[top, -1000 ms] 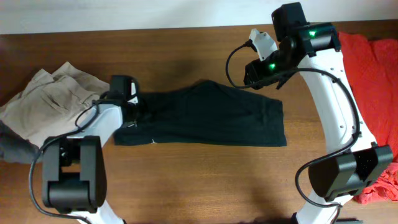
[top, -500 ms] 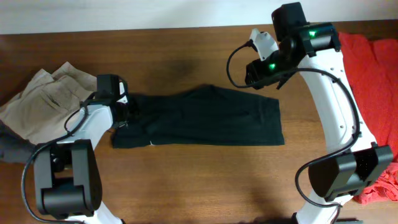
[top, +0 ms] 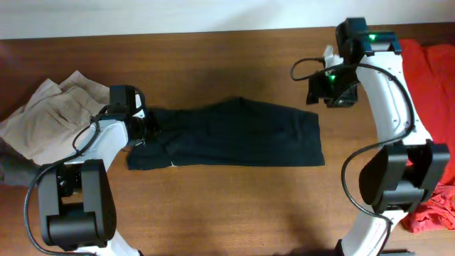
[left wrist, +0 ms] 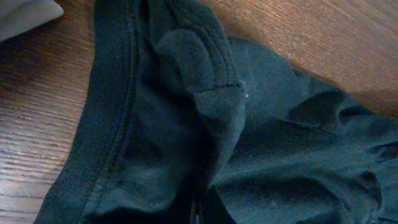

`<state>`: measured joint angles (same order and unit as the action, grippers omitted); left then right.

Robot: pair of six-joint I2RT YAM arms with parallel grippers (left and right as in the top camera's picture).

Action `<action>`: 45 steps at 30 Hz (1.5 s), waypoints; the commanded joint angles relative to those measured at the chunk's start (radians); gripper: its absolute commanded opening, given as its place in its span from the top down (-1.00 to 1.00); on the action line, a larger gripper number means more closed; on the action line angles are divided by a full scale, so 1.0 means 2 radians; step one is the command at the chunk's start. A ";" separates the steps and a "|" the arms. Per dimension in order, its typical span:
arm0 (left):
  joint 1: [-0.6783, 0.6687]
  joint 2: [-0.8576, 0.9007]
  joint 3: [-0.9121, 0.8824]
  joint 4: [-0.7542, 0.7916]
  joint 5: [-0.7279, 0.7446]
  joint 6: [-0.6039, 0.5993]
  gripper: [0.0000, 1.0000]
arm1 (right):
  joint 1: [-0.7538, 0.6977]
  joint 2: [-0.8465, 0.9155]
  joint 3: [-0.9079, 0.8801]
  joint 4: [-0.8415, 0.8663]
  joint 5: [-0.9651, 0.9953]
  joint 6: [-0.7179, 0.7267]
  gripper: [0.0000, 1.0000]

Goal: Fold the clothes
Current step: 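Grasp the right end of the folded shirt with the right gripper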

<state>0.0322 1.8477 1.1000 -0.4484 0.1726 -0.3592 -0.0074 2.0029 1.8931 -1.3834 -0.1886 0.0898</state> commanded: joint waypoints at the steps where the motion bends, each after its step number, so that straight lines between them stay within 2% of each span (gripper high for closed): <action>1: 0.004 -0.014 0.009 -0.001 0.004 0.008 0.99 | -0.007 0.002 -0.053 0.027 -0.019 0.043 -0.22; 6: 0.003 -0.014 0.009 -0.001 0.011 0.008 0.99 | -0.014 0.002 -0.135 0.077 -0.063 0.055 -0.17; 17: 0.003 -0.014 0.009 -0.001 0.011 0.010 0.99 | -0.014 0.002 -0.232 0.167 -0.158 0.119 -0.17; 23: 0.003 -0.014 0.009 -0.001 0.011 0.010 0.99 | -0.014 0.002 -0.237 0.184 -0.144 0.120 -0.17; 29: 0.003 -0.014 0.009 -0.001 0.011 0.010 0.99 | -0.014 0.002 -0.238 0.194 -0.082 0.121 -0.11; 43: 0.003 -0.014 0.009 -0.001 0.017 0.010 0.99 | -0.013 0.003 -0.257 0.212 -0.081 0.121 -0.09; 45: 0.003 -0.014 0.009 -0.001 0.017 0.010 0.99 | -0.013 0.003 -0.261 0.215 -0.081 0.121 0.00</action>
<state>0.0322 1.8477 1.1000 -0.4492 0.1917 -0.3592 -0.0303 2.0060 1.3911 -0.9615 -0.3637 0.3256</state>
